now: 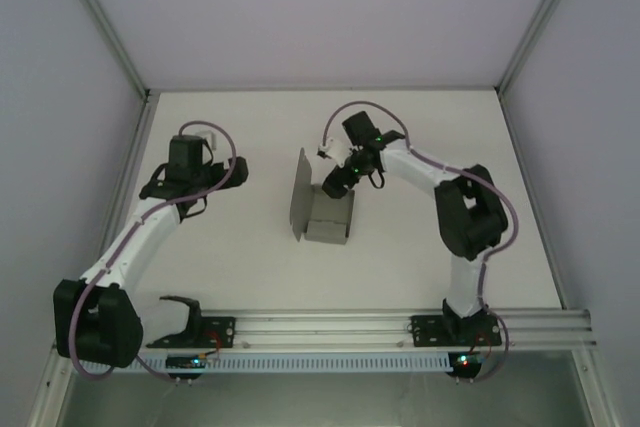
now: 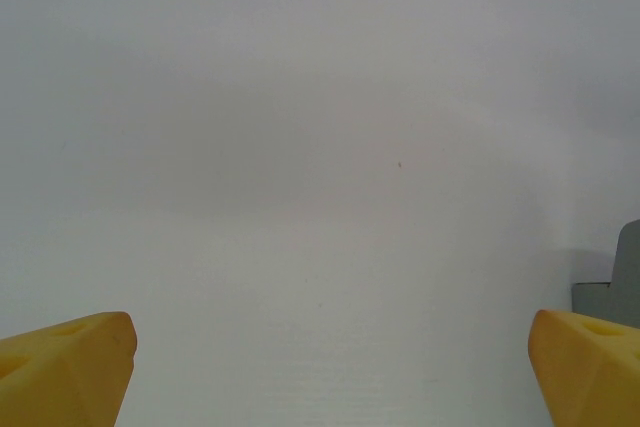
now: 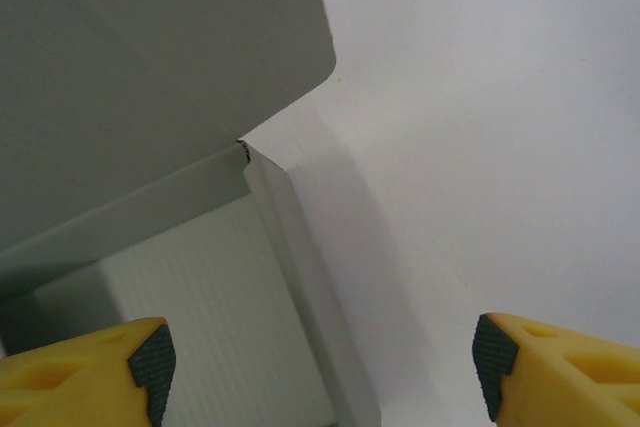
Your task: Assemble paper box
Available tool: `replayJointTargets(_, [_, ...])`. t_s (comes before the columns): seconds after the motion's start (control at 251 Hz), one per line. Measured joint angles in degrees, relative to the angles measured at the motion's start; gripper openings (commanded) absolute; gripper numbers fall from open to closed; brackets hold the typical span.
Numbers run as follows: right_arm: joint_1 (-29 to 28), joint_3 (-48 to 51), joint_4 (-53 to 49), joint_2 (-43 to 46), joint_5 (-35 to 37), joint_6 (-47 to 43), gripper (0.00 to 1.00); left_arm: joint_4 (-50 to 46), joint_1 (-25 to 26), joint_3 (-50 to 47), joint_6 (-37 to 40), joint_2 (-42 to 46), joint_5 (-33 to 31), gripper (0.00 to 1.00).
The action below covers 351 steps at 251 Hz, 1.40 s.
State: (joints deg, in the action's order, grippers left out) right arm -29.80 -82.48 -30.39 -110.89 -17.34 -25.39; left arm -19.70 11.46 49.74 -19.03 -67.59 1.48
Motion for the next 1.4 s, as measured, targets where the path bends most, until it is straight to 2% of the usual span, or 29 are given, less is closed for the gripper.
replayJointTargets(0.223, [-0.4, -3.0, -2.8, -4.2, 1.5, -3.0, 0.64, 0.3, 0.0, -0.2, -1.7, -0.2, 0.5, 1.0])
replayJointTargets(0.299, [-0.7, -5.1, -3.6, -6.4, 2.5, -3.6, 0.53, 0.3, -0.1, -0.2, -1.7, -0.6, 0.7, 0.99])
replayJointTargets(0.423, [-1.2, -7.8, -4.1, -9.4, 4.1, -3.1, 0.2, 0.2, -0.1, -0.2, -1.9, -1.2, 0.8, 1.0])
replayJointTargets(0.567, [-1.3, -6.4, -1.7, -8.9, 6.1, 0.8, 0.05, 0.3, -0.1, -0.2, -2.1, -1.2, 0.8, 1.0])
replayJointTargets(0.686, [-1.6, 0.6, 3.9, -4.1, 14.7, 9.7, 0.0, 0.3, -0.1, -0.1, -3.1, -1.2, 0.8, 0.99])
replayJointTargets(0.838, [-2.6, 10.2, 5.4, 5.2, 33.2, 36.3, 0.0, 1.0, -0.1, 0.6, -4.5, -1.9, 1.3, 1.0])
replayJointTargets(0.942, [-4.6, 18.4, 5.7, 11.6, 42.1, 52.5, 0.0, 2.6, -0.1, 1.2, -5.3, -4.1, 4.1, 1.0])
replayJointTargets(1.054, [-7.9, 22.4, 4.2, 13.3, 48.9, 65.5, 0.0, 5.5, 0.4, 1.2, -5.3, -7.6, 10.1, 0.96])
replayJointTargets(1.133, [-9.5, 23.3, 4.3, 13.3, 52.0, 70.2, 0.0, 8.4, 2.5, 1.3, -5.5, -11.3, 15.3, 0.87])
replayJointTargets(1.285, [-9.8, 24.6, 7.6, 13.6, 54.8, 73.7, 0.0, 16.8, 7.2, 2.3, -7.1, -21.9, 27.3, 0.62])
replayJointTargets(1.401, [-9.8, 27.6, 11.5, 14.1, 55.1, 74.1, 0.0, 22.8, 9.5, 5.5, -10.2, -31.9, 36.3, 0.58])
